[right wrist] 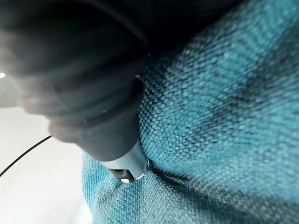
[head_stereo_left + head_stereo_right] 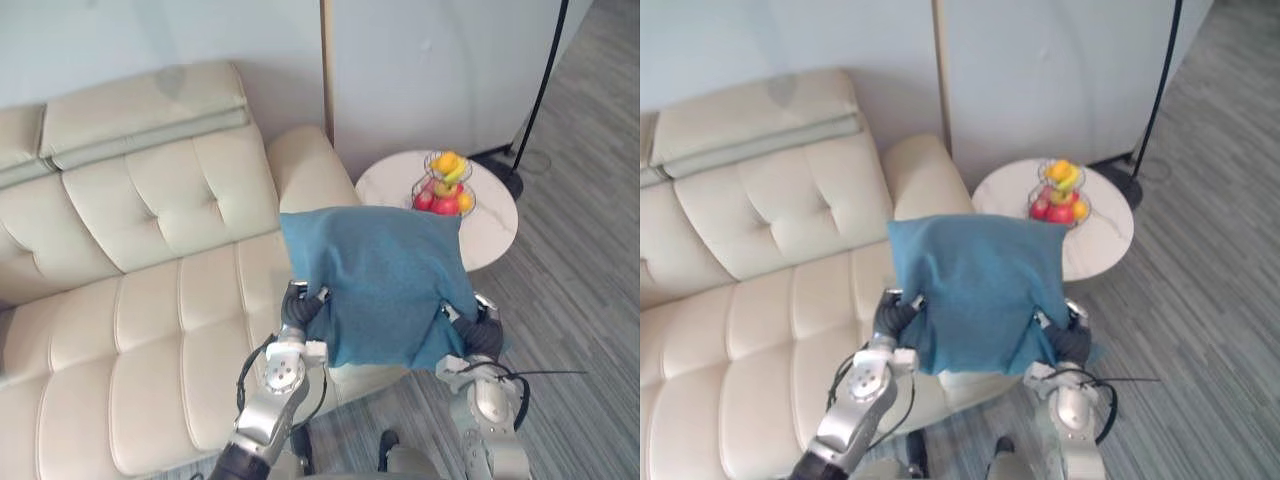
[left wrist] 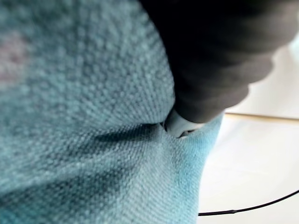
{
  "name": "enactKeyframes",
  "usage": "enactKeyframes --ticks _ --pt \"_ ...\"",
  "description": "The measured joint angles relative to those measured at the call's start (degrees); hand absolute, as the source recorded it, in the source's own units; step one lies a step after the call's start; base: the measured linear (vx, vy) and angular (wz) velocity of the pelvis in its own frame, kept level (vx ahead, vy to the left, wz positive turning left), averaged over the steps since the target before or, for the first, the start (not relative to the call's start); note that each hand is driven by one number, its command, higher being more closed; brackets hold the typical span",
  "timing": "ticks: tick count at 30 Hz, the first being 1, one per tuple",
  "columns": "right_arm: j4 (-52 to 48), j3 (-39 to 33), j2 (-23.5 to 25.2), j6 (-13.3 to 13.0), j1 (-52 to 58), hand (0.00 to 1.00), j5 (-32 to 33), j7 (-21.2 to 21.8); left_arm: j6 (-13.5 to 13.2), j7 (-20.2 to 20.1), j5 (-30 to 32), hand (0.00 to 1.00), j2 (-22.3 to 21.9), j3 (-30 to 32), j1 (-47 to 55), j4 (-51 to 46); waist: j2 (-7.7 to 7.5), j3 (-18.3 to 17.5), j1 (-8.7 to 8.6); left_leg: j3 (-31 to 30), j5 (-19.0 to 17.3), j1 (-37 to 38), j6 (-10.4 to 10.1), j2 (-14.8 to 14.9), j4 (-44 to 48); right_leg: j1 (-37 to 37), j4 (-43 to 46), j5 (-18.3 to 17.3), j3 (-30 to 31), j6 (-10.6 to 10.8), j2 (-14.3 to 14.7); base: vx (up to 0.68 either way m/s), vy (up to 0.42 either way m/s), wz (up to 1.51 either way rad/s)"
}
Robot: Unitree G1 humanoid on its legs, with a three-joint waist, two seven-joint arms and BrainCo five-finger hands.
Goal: Pick up cushions and gather them together orderly.
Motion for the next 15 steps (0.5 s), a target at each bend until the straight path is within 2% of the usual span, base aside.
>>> enactKeyframes --ticks 3,5,9,14,15 --pt "-1.6 0.7 0.0 -0.4 2.2 1.00 -3.1 0.5 -0.1 -0.3 0.0 1.00 0.2 0.0 2.7 -1.9 0.01 -0.8 0.06 -0.8 -0.1 1.6 0.0 0.0 0.0 2.5 -0.8 -0.1 -0.9 0.0 -0.1 0.01 -0.005 0.16" --pt "-2.2 1.3 0.0 -0.7 3.6 1.00 -4.4 1.0 -0.2 -1.1 0.0 1.00 0.6 0.0 5.0 -2.7 -0.10 -2.8 0.30 -1.7 -0.2 1.4 -0.1 -0.1 0.1 2.9 -1.3 -0.1 -1.4 0.0 -0.1 0.00 -0.007 0.17" --pt "-2.0 2.3 -0.2 -1.0 4.8 1.00 -6.4 1.2 -0.3 -1.5 0.0 1.00 1.9 -0.1 6.6 -2.9 -0.06 -3.0 0.82 -4.1 -0.3 1.4 -0.1 -0.3 0.2 4.9 -2.0 -0.3 -3.2 0.1 -0.1 -0.02 -0.012 0.29" --pt "0.7 2.9 -1.4 -2.0 3.7 1.00 -6.5 1.1 -0.5 -1.5 -0.1 1.00 2.3 0.1 7.7 -2.9 -0.75 -2.2 1.11 -10.7 -1.4 -6.2 -0.2 -0.3 8.1 4.8 -1.5 -0.5 -10.1 -0.1 -0.6 -0.04 -0.024 0.70" --pt "2.9 2.8 -2.0 -2.1 2.3 1.00 -6.6 1.0 -0.5 -1.5 -0.2 1.00 2.4 0.1 7.7 -2.9 -0.96 -2.1 1.02 -11.5 -2.7 -7.4 -0.4 -0.2 8.1 4.6 -1.6 -0.2 -11.7 -0.4 -1.0 -0.07 0.026 0.66"
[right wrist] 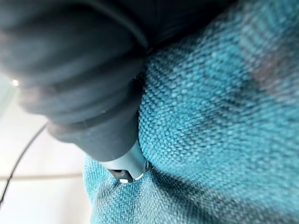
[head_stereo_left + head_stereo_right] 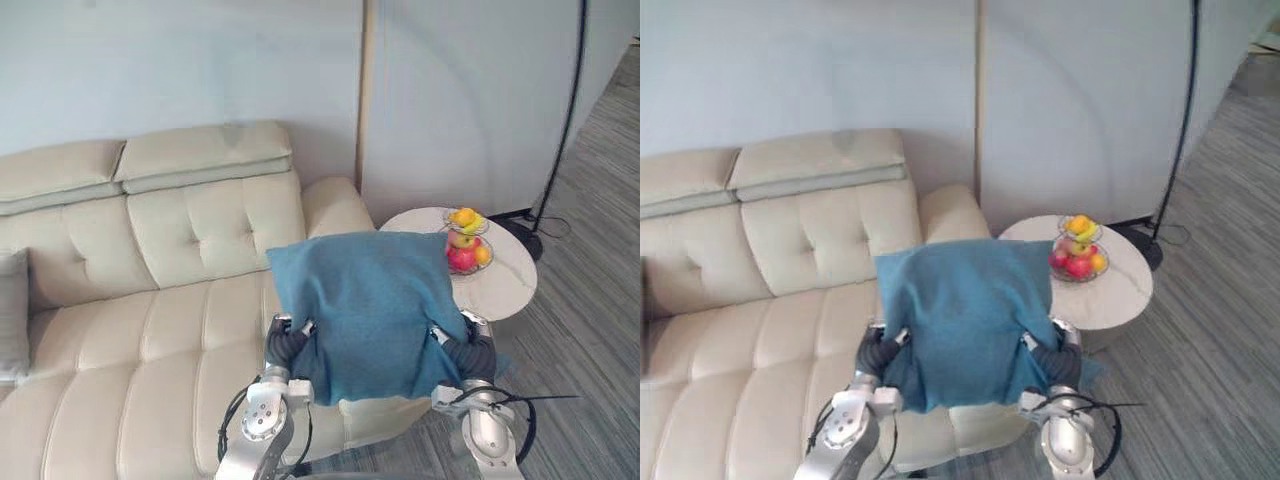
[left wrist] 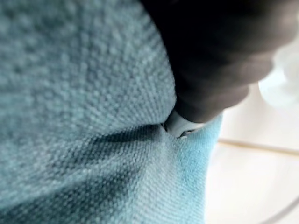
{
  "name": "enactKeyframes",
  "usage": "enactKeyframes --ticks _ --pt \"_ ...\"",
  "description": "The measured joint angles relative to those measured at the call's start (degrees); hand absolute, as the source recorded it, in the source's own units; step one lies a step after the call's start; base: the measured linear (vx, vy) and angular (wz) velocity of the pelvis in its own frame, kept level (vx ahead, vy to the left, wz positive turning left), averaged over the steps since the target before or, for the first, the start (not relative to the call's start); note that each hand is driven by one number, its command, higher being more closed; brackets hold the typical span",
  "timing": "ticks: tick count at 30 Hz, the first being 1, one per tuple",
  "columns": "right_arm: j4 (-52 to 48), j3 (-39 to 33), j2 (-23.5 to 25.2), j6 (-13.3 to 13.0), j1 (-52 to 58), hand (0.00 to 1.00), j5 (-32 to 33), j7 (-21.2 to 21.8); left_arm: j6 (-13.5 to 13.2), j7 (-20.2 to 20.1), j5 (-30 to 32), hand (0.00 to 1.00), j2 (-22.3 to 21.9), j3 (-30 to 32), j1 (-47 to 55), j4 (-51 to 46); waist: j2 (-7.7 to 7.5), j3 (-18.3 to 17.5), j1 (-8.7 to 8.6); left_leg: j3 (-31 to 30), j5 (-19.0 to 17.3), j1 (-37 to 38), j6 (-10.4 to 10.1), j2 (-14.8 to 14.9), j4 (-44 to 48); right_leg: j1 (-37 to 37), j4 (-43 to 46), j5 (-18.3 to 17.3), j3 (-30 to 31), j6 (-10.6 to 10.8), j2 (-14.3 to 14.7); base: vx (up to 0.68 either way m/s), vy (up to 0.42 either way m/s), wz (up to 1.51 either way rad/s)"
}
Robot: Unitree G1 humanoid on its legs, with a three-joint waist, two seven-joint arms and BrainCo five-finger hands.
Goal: Pick up cushions and gather them together orderly.
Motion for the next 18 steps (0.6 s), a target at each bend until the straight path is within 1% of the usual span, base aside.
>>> enactKeyframes --ticks 1,2,3,4,5,6,7,8,9,10,11,12,13,14,15,16,17,18 --pt "2.3 -0.4 -0.5 0.0 -1.7 1.00 0.0 -0.2 0.0 0.0 -1.0 1.00 0.0 0.0 -0.1 0.1 -0.45 0.3 -0.03 3.3 -1.0 -1.1 0.1 1.3 0.2 0.1 -0.8 0.5 -2.4 -0.2 -0.6 -0.09 0.038 0.89" --pt "3.6 -1.0 -0.6 0.0 -2.6 1.00 -0.4 -0.5 0.0 -0.1 -2.1 1.00 0.0 -0.1 -0.4 0.8 -1.10 0.6 -0.03 7.7 -1.1 -2.0 0.6 2.6 1.1 0.3 -2.4 1.2 -4.5 -0.2 -1.5 -0.07 0.069 0.80" --pt "4.1 -1.3 -0.5 0.0 -3.1 1.00 -0.9 -0.6 0.0 -0.2 -2.2 1.00 0.0 -0.2 -0.7 1.3 -1.13 0.7 -0.10 9.3 -1.5 -2.6 1.8 3.2 2.2 0.3 -2.4 1.3 -5.4 -0.2 -2.1 -0.08 0.165 0.89" --pt "5.2 -2.0 -0.5 0.0 -4.0 1.00 -1.7 -0.8 0.0 -0.2 -2.3 1.00 0.0 -0.7 -1.7 3.1 -1.09 0.6 -0.50 12.2 -1.7 -4.1 3.3 5.0 5.0 0.3 -2.4 1.6 -7.4 0.3 -3.8 -0.05 0.152 0.66" --pt "5.6 -2.3 -0.5 0.0 -4.2 1.00 -2.0 -0.8 0.0 -0.2 -2.6 1.00 -0.1 -0.9 -2.1 3.6 -1.07 0.6 -0.62 12.7 -1.7 -4.2 3.2 5.7 5.9 0.4 -2.4 1.8 -8.0 0.5 -4.3 -0.02 0.256 0.77" --pt "6.7 -3.0 -0.8 0.0 -4.9 1.00 -2.0 -1.2 -0.1 -0.3 -3.5 1.00 -0.4 -1.4 -2.8 5.1 -0.62 0.5 -0.78 13.0 -1.5 -4.0 2.0 7.7 7.2 0.9 -3.3 2.8 -8.9 2.1 -5.5 0.04 0.256 0.56" --pt "7.4 -3.7 -1.3 0.0 -4.9 1.00 -2.0 -1.5 -0.2 -0.5 -3.8 1.00 -1.0 -1.9 -3.4 6.2 0.76 0.5 -0.90 11.9 0.5 -2.8 -1.1 9.5 5.8 2.3 -4.8 4.1 -9.6 3.8 -5.7 0.05 0.329 0.49" --pt "7.6 -3.9 -1.5 0.0 -4.9 1.00 -2.0 -1.6 -0.4 -0.6 -3.8 1.00 -1.2 -2.2 -3.4 6.6 1.27 0.3 -0.87 11.3 0.9 -2.3 -2.6 9.8 4.9 2.5 -5.2 4.5 -9.8 4.4 -5.8 0.06 0.352 0.45" --pt "10.2 -4.6 -0.9 0.2 -5.9 1.00 -2.1 -2.0 -0.6 -1.0 -3.9 1.00 -0.8 -2.7 -4.8 8.7 0.59 0.1 -1.45 10.9 0.7 -1.7 -3.7 6.5 2.8 2.9 -6.0 6.0 -10.0 5.2 -8.7 0.04 0.313 0.38" --pt "11.1 -4.9 -0.3 0.3 -6.4 1.00 -2.1 -2.3 -0.6 -1.0 -3.9 1.00 0.0 -3.0 -5.8 9.1 -0.50 0.8 -1.70 10.9 -0.3 -1.7 -2.2 4.3 3.0 3.3 -6.3 6.6 -9.9 5.1 -10.6 0.04 0.399 0.43" --pt "11.6 -5.2 -0.2 0.3 -6.6 1.00 -2.1 -2.4 -0.6 -1.1 -3.9 1.00 0.2 -3.0 -6.6 9.5 -1.11 1.4 -1.75 11.0 -1.8 -2.2 -0.8 2.9 4.1 3.2 -5.8 8.2 -9.6 5.8 -12.3 0.03 0.393 0.23" --pt "13.1 -5.3 -0.2 0.5 -7.2 1.00 -2.1 -2.4 -0.6 -1.1 -3.8 1.00 0.3 -3.0 -7.3 10.0 -0.83 1.9 -1.66 11.2 -3.6 -2.8 0.7 2.0 6.9 2.0 -3.1 11.1 -8.2 5.5 -14.0 0.03 0.489 -0.04" --pt "13.6 -5.1 -0.1 1.0 -7.7 1.00 -2.1 -2.5 -0.6 -1.1 -3.8 1.00 0.8 -3.0 -7.3 10.0 -0.57 2.1 -1.34 12.2 -5.3 -2.7 2.3 1.7 8.6 -0.4 0.9 13.4 -6.1 3.8 -15.4 0.04 0.421 -0.19" --pt "13.7 -5.0 0.0 1.1 -7.9 1.00 -2.1 -2.5 -0.7 -1.1 -3.8 1.00 1.0 -3.0 -7.3 10.0 -0.41 2.2 -1.26 12.4 -5.7 -2.7 2.9 1.5 8.9 -1.4 2.5 14.2 -5.6 2.7 -15.9 0.07 0.516 -0.36" --pt "13.8 -5.0 0.3 1.1 -8.6 1.00 -2.1 -2.7 -0.7 -1.1 -3.8 1.00 1.3 -2.9 -7.4 10.0 0.34 3.4 -1.34 12.8 -6.8 -1.4 4.2 1.2 9.1 -5.3 9.1 14.2 -2.1 -1.8 -16.2 0.06 0.407 -0.18" --pt "13.8 -5.2 1.0 1.1 -8.5 1.00 -2.1 -2.8 -0.7 -1.1 -3.8 1.00 1.4 -2.9 -7.4 10.0 0.99 4.0 -1.82 12.4 -7.2 -0.1 4.4 1.1 8.3 -7.8 15.2 8.5 4.4 0.7 -12.4 0.06 0.374 -0.09" --pt "13.8 -5.3 1.2 1.1 -8.4 1.00 -2.0 -2.9 -0.7 -1.1 -3.8 1.00 1.5 -2.9 -7.4 10.0 0.98 4.1 -2.04 12.2 -7.3 0.7 4.2 0.8 7.3 -8.5 17.0 6.4 6.7 1.8 -10.4 0.07 0.258 0.19" --pt "13.8 -5.6 1.7 1.1 -8.3 1.00 -2.0 -2.8 -0.7 -1.1 -3.7 1.00 1.6 -3.0 -7.4 9.8 0.63 4.1 -2.85 12.2 -6.3 3.1 4.7 -0.7 4.0 -9.2 19.0 1.7 10.7 4.5 -5.2 0.10 0.250 0.28"
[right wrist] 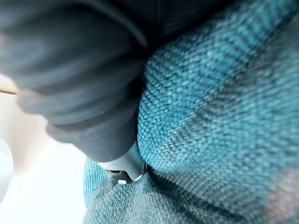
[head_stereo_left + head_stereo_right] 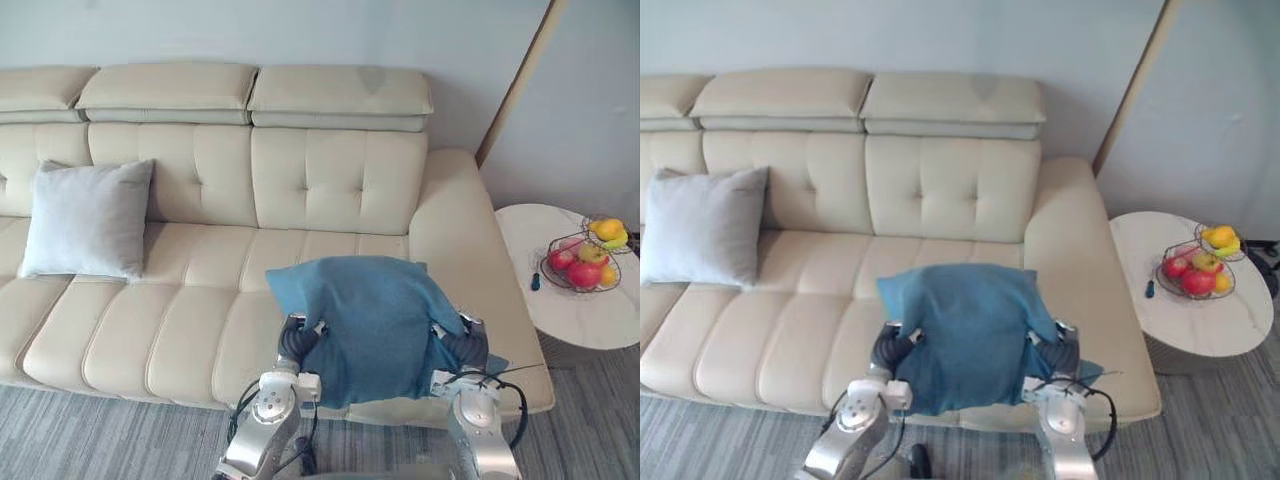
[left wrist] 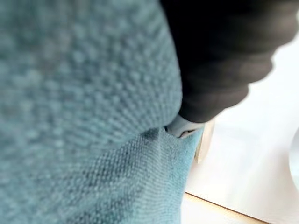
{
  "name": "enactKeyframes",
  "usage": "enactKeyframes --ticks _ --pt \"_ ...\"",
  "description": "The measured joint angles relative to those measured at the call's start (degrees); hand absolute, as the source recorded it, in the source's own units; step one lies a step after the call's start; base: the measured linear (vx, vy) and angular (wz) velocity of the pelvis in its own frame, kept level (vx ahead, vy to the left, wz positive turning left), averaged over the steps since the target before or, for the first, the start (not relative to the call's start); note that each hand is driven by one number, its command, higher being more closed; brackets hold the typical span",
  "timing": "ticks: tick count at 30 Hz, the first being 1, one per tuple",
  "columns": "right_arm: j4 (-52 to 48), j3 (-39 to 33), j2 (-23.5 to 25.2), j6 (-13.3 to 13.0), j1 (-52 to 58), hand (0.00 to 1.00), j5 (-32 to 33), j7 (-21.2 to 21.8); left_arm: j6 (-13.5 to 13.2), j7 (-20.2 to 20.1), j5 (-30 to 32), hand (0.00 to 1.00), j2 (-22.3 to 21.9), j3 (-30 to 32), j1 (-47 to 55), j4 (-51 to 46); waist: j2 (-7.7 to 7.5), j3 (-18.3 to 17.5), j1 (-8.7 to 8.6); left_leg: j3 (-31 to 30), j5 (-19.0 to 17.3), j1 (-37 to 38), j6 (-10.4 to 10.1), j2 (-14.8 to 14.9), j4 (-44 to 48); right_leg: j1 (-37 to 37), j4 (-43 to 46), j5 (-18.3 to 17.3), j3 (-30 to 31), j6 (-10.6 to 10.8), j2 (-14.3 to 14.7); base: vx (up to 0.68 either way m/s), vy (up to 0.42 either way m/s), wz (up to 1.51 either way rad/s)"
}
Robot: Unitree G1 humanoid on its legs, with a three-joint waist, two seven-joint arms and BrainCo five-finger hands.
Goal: Pick up cushions and gather them together orderly.
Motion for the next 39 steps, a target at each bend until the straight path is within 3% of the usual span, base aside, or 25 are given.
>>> enactKeyframes --ticks 1,3,4,5,9,12,13,14,15,16,17,18,19,25,34,39 --pt "0.0 -0.1 0.1 -0.1 0.0 1.00 0.0 0.0 -0.1 -0.1 0.0 1.00 0.2 -0.1 0.0 -0.2 -0.60 -0.4 -0.41 0.1 1.1 1.7 0.8 -1.9 -3.1 0.4 -1.5 -2.8 1.6 0.6 3.8 0.11 0.216 0.25" --pt "-0.5 -0.1 0.2 -0.1 0.0 1.00 0.1 0.0 -0.1 -0.1 0.1 1.00 0.2 -0.1 0.0 -0.8 -1.63 -0.7 -0.39 0.2 2.1 2.9 2.1 -4.3 -5.5 0.3 -4.7 -4.3 1.4 -0.6 6.3 0.08 0.081 0.11" --pt "-1.1 -0.1 0.2 -0.1 0.0 1.00 0.1 0.0 -0.1 -0.1 0.1 1.00 0.1 -0.1 0.0 -1.3 -1.88 -0.7 -0.28 0.1 2.3 3.4 2.4 -5.6 -5.9 0.4 -7.5 -5.3 1.3 -2.7 7.5 0.16 0.075 0.15" --pt "-1.5 -0.1 -0.2 -0.1 0.0 1.00 0.1 0.0 -0.1 -0.1 0.2 1.00 0.0 -0.2 0.0 -2.1 -1.07 -1.0 -0.36 -0.6 2.3 3.4 2.4 -6.5 -6.1 2.0 -11.5 -5.5 1.9 -5.7 8.4 0.18 0.068 0.16" --pt "-3.8 -0.1 0.3 0.0 1.4 1.00 0.0 -0.1 0.0 -0.1 0.5 1.00 0.1 -0.5 0.1 -4.0 -0.85 -1.0 -0.20 -3.0 2.3 3.8 2.4 -6.9 -5.0 4.7 -12.9 -5.0 2.4 -5.3 8.3 0.20 0.046 0.43" --pt "-10.4 -0.3 0.2 0.0 4.9 1.00 0.1 -0.3 0.0 -0.3 0.4 1.00 0.0 -1.2 0.5 -4.8 -1.15 -0.8 -0.05 -2.9 0.4 0.0 -0.2 -5.8 8.8 9.9 -15.6 -4.9 1.1 -5.5 7.4 0.08 -0.013 0.67" --pt "-12.6 -0.3 0.1 0.0 5.3 1.00 0.1 -0.4 0.0 -0.4 0.4 1.00 -0.1 -1.2 1.0 -6.2 -1.27 -0.7 0.55 -2.6 0.3 -3.1 -0.4 -4.8 17.1 11.9 -17.1 -4.8 1.3 -5.5 7.0 0.03 0.027 0.16" --pt "-13.2 -0.3 0.1 0.0 5.3 1.00 0.0 -0.4 -0.1 -0.4 0.4 1.00 -0.3 -1.1 1.2 -6.8 -1.80 -0.5 0.85 -2.6 -0.5 -4.2 -0.4 -4.4 19.2 12.6 -17.7 -4.9 1.7 -5.6 6.7 0.06 0.064 -0.18" --pt "-14.6 -0.6 0.2 -0.1 4.9 1.00 0.0 -0.6 -0.4 -0.7 0.5 1.00 -0.5 -1.1 1.4 -8.2 -1.38 -0.6 2.22 -1.3 -3.3 -5.9 0.6 -1.3 22.3 13.4 -19.4 -5.2 2.5 -6.0 7.1 0.06 0.055 -0.37" --pt "-14.6 -0.9 0.2 -0.2 4.1 1.00 0.1 -0.9 -0.8 -1.1 0.5 1.00 -1.0 -1.1 1.4 -8.3 -0.93 -0.8 2.40 -1.8 -4.5 -6.3 -0.1 3.5 21.2 13.4 -19.3 -5.2 3.0 -6.0 7.7 0.06 0.044 -0.34" --pt "-14.6 -1.0 0.1 -0.2 4.1 1.00 0.1 -1.1 -0.8 -1.2 0.5 1.00 -1.3 -1.1 1.4 -8.2 -0.82 -0.9 2.28 -2.0 -4.5 -6.2 -0.6 4.7 20.1 13.4 -19.1 -5.2 3.1 -6.0 7.7 0.03 0.058 -0.18" --pt "-14.6 -1.3 0.0 -0.3 4.1 1.00 0.1 -1.6 -0.8 -1.3 0.5 1.00 -2.3 -1.2 1.6 -8.2 -0.41 -1.2 2.09 -4.3 -1.7 -4.7 -2.7 7.5 14.1 13.3 -19.0 -5.2 3.7 -6.0 7.9 0.04 0.144 -0.36" --pt "-14.6 -1.4 -0.2 -0.3 4.0 1.00 0.1 -2.0 -0.8 -1.3 0.6 1.00 -3.1 -1.2 1.7 -8.2 0.49 -1.8 2.21 -7.7 0.6 -2.1 -7.3 8.0 7.5 12.7 -19.0 -5.7 5.6 -5.0 7.8 0.05 0.192 -0.46" --pt "-14.2 -1.4 1.7 -0.2 6.6 1.00 0.0 -2.0 -0.7 -1.3 0.6 1.00 -1.2 -2.2 2.5 -7.5 -1.98 -2.3 1.14 -3.3 1.2 1.2 -6.5 3.6 1.4 11.5 -20.3 -4.6 9.5 -2.8 3.9 0.04 0.159 -0.29" --pt "-9.0 -1.2 1.5 -0.2 6.2 1.00 -0.2 -2.3 -0.3 -0.8 2.1 1.00 -0.3 -3.4 2.4 -6.7 -1.99 -3.0 -0.25 -1.2 4.8 2.4 -7.0 3.3 -5.5 8.5 -21.2 -3.5 11.6 -1.9 4.6 -0.01 -0.021 -0.14" --pt "-5.5 -0.5 -0.9 -0.1 0.3 1.00 -0.3 -3.3 -0.1 1.7 2.9 1.00 -0.3 -3.3 -1.7 -6.6 -1.69 -3.2 -0.47 0.2 7.4 -3.9 -6.8 4.3 -6.9 0.5 -20.9 -0.9 12.6 -2.4 6.0 -0.05 -0.033 -0.13"
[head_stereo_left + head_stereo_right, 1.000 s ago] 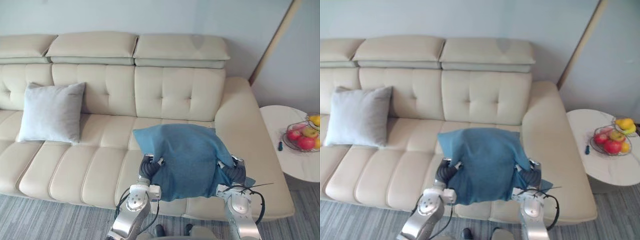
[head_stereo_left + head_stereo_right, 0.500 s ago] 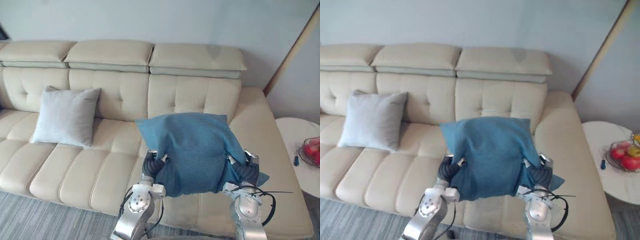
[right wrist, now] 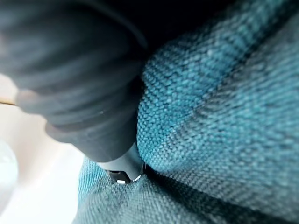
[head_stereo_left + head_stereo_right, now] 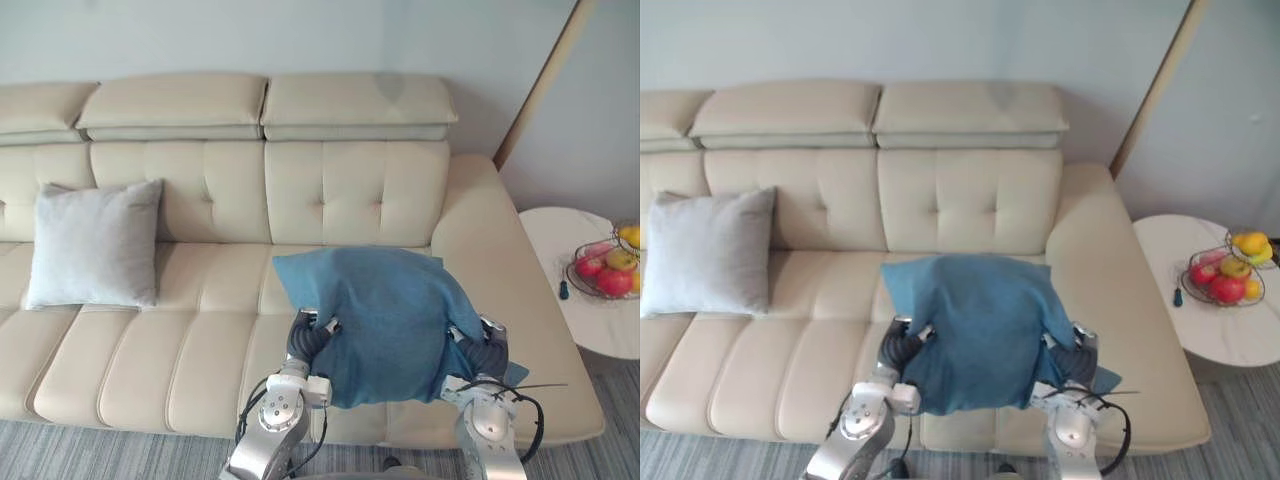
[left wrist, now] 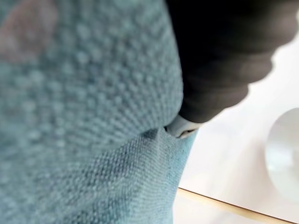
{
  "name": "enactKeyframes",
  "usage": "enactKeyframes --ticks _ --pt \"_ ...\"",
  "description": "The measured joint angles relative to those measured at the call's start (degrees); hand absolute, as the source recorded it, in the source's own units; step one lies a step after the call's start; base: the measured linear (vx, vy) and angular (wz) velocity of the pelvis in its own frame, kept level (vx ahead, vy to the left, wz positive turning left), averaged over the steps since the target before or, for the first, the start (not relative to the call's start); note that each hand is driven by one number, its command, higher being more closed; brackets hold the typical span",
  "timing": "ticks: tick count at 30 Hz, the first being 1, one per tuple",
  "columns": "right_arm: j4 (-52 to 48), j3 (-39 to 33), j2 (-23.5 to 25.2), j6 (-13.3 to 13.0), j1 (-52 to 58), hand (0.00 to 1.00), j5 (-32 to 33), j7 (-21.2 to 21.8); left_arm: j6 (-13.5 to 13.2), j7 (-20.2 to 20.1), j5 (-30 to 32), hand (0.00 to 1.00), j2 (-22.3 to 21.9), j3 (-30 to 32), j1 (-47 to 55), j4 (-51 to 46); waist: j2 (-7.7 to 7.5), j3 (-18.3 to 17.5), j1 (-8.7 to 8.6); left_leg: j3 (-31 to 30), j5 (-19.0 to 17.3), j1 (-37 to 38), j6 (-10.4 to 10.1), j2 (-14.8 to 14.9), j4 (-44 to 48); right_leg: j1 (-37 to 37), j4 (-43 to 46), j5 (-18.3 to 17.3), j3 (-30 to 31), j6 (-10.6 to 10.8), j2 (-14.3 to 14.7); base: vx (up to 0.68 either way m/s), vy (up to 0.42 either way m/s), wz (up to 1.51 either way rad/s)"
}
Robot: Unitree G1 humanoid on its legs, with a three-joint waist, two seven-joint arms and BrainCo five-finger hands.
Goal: Pick up cushions and gather them together orderly.
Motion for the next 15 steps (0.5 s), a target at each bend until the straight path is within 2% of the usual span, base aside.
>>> enactKeyframes --ticks 5,7,9,12,15 --pt "0.2 2.6 -1.2 0.7 -9.2 1.00 -2.4 -4.5 0.0 4.6 0.0 1.00 -0.1 2.8 -8.9 1.7 0.31 0.5 0.60 1.4 2.2 -7.9 0.3 0.9 -0.1 -9.4 1.7 1.4 1.3 0.3 0.8 -0.12 -0.039 -0.11" --pt "1.8 3.3 -1.4 0.9 -16.4 1.00 -4.4 -8.3 -0.1 7.6 0.1 1.00 -0.2 4.2 -16.5 5.3 0.71 0.8 1.14 1.4 4.0 -11.4 0.4 0.9 -1.1 -13.5 1.8 2.5 1.2 0.4 1.2 -0.11 -0.018 -0.01" --pt "3.5 3.3 -2.2 1.3 -21.2 1.00 -4.5 -10.3 -0.3 9.5 0.1 1.00 -0.1 4.7 -22.0 8.2 0.82 0.8 1.48 1.0 5.5 -13.5 0.6 1.1 -2.4 -15.8 1.7 3.3 1.1 0.5 1.1 -0.07 -0.013 0.06" --pt "7.9 3.2 -5.9 2.5 -34.8 1.00 -6.7 -14.8 -0.8 13.5 0.1 1.00 0.3 5.9 -36.5 15.6 1.87 1.8 1.72 -0.2 9.7 -17.7 1.1 0.8 -6.5 -21.1 1.5 5.0 0.0 0.6 1.4 -0.09 0.007 0.17" --pt "12.0 3.0 -6.9 2.7 -44.9 1.00 -8.7 -17.0 -1.4 15.5 0.1 1.00 0.9 8.2 -45.6 21.0 2.46 2.8 1.72 -0.6 11.6 -20.0 1.2 0.8 -8.2 -23.9 1.6 5.7 -0.4 0.6 1.6 -0.04 0.017 0.07"
